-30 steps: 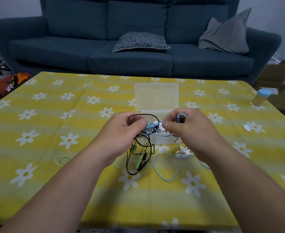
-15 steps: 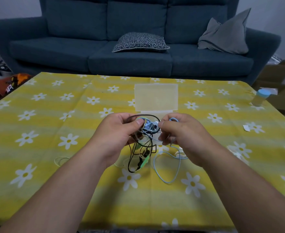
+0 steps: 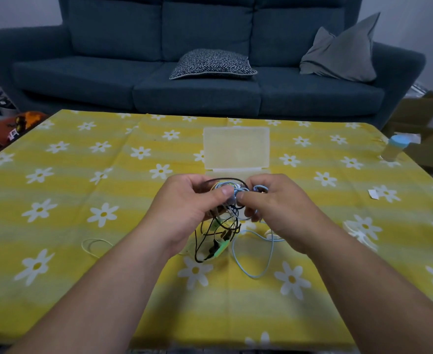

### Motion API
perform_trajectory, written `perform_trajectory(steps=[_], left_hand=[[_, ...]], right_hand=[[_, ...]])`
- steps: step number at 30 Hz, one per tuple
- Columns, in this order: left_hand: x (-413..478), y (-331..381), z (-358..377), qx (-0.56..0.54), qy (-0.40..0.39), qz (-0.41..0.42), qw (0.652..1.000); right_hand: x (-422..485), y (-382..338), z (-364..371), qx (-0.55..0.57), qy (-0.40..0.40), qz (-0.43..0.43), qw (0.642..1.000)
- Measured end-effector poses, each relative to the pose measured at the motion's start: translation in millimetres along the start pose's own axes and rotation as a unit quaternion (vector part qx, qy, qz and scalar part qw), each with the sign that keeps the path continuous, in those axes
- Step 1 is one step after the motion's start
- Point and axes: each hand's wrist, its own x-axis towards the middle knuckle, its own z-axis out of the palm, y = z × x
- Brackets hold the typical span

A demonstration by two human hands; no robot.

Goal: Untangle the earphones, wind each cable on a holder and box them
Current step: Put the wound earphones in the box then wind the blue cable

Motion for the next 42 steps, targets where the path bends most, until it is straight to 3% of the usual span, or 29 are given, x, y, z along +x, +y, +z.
perform_trajectory(steps=[8, 16, 27, 37, 42], left_hand=[[-1, 3, 2, 0.005, 0.029, -0.006, 1.0], [-2, 5, 3, -0.041, 0.0, -0.024, 0.999], [-1, 0, 2, -0.013, -0.063, -0.009, 0.998], [1, 0, 3, 0.006, -0.003, 0.005, 1.0], [-1, 1, 5, 0.011, -0.01, 0.021, 1.0]], right_hand=[[-2, 0, -3, 0.011, -0.011, -0.006, 1.0], [1, 5, -6, 0.132, -0.015, 0.027, 0.991], [0, 5, -5, 0.07, -0.002, -0.005, 0.998], [-5, -6, -10, 0.16, -0.015, 0.052, 0.986], [-3, -8, -7, 0.172, -0.022, 0.078, 0.982]])
